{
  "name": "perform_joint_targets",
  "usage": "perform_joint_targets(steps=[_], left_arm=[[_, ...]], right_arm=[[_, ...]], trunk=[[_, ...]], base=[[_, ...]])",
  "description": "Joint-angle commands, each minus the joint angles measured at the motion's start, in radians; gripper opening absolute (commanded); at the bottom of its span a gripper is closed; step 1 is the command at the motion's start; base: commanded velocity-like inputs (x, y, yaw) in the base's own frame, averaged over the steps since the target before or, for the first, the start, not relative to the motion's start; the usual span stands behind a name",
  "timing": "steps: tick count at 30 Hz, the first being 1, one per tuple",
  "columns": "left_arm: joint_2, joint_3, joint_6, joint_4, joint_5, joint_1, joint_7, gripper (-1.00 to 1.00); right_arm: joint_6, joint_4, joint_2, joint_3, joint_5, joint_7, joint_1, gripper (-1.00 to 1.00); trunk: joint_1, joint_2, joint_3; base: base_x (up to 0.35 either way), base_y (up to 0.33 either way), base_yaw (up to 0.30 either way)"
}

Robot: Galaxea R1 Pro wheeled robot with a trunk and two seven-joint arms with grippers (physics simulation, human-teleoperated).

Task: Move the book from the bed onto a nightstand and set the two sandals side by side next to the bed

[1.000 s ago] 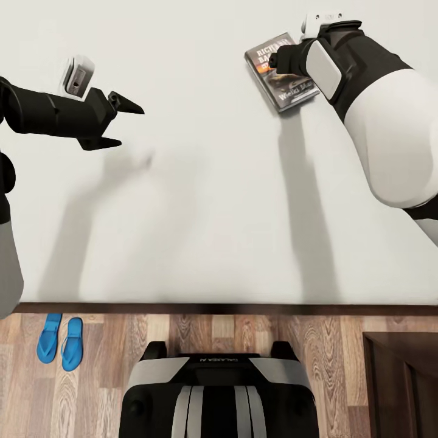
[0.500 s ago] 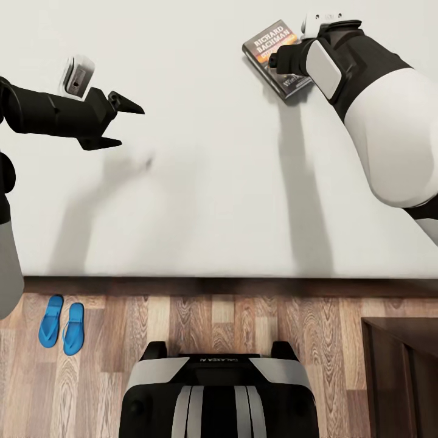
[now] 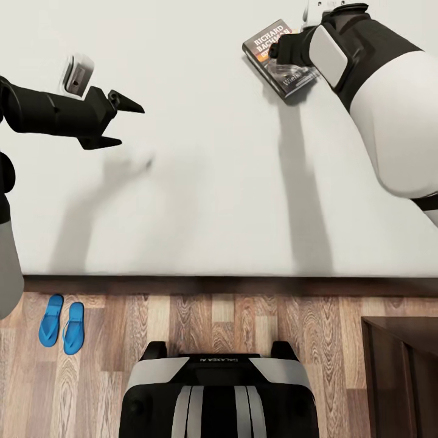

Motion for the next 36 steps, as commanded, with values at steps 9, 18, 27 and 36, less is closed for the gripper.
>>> perform_joint_targets(steps=[9,18,27,36], left_arm=[[0.002,0.0,0.007,0.001,0.007,-0.003,-0.009,1.0],[0.001,0.0,0.007,0.001,0.008,-0.003,-0.014,1.0],[0.001,-0.001,0.007,0.001,0.01,-0.003,-0.014,1.0],[0.003,-0.008,0.003,0.003,0.008,-0.004,-0.012,1.0]], right_arm=[[0.011,-0.012,0.004,-0.005,0.004,0.005,-0.038,1.0],[0.012,-0.018,0.005,-0.003,0.01,0.003,-0.042,1.0],[0.084,-0.037,0.027,-0.004,0.009,-0.006,-0.042,1.0],[0.223,-0.184,0.046,-0.01,0.005,-0.025,-0.04,1.0]], trunk=[[0.0,0.0,0.0],[0.0,0.0,0.0],[0.0,0.0,0.0],[0.0,0.0,0.0]], base=[[0.169,0.0,0.0],[0.216,0.026,0.0],[0.054,0.009,0.0],[0.01,0.002,0.0]])
